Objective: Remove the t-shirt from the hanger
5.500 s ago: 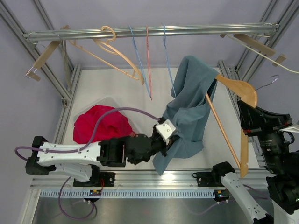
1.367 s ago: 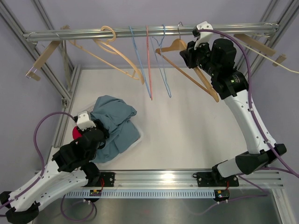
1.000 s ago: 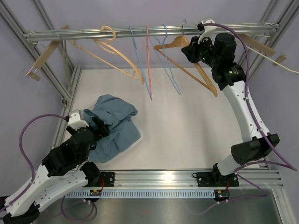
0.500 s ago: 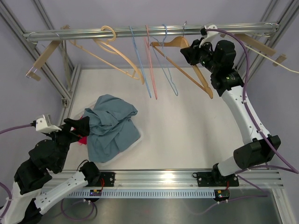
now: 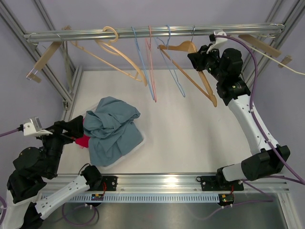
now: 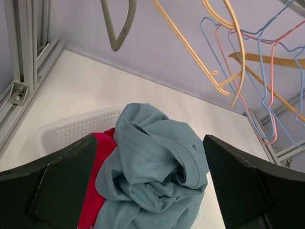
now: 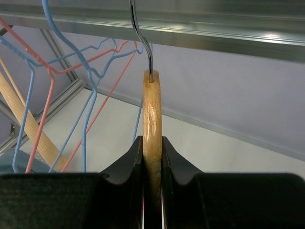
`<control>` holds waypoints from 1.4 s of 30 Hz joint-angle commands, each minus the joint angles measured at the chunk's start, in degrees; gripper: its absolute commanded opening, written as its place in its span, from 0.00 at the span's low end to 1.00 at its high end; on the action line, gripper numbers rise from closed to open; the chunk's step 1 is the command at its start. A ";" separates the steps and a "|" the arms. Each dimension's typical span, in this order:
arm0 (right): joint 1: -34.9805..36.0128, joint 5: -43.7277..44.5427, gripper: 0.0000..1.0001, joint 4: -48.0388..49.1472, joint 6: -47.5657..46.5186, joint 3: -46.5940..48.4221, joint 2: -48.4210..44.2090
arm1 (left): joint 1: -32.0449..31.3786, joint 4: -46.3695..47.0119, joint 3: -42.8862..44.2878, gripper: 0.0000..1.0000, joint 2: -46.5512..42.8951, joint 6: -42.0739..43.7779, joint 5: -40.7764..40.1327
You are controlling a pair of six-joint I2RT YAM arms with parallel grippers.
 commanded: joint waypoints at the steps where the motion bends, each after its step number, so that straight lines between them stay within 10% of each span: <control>1: -0.39 2.59 0.06 -0.16 1.96 -1.09 -1.49 | 0.03 7.67 0.51 0.99 1.03 4.77 3.39; 13: -0.39 18.58 0.99 -3.51 7.32 -6.71 -16.14 | 0.03 15.06 -1.33 0.99 2.00 9.88 13.76; 31: -0.39 37.74 0.99 -4.64 18.84 -35.17 -64.31 | 0.03 17.70 -6.07 0.99 -4.93 6.62 9.65; 42: -0.39 41.26 0.99 -12.56 19.72 -34.49 -64.07 | 0.03 15.51 -10.65 0.99 -12.06 6.80 8.85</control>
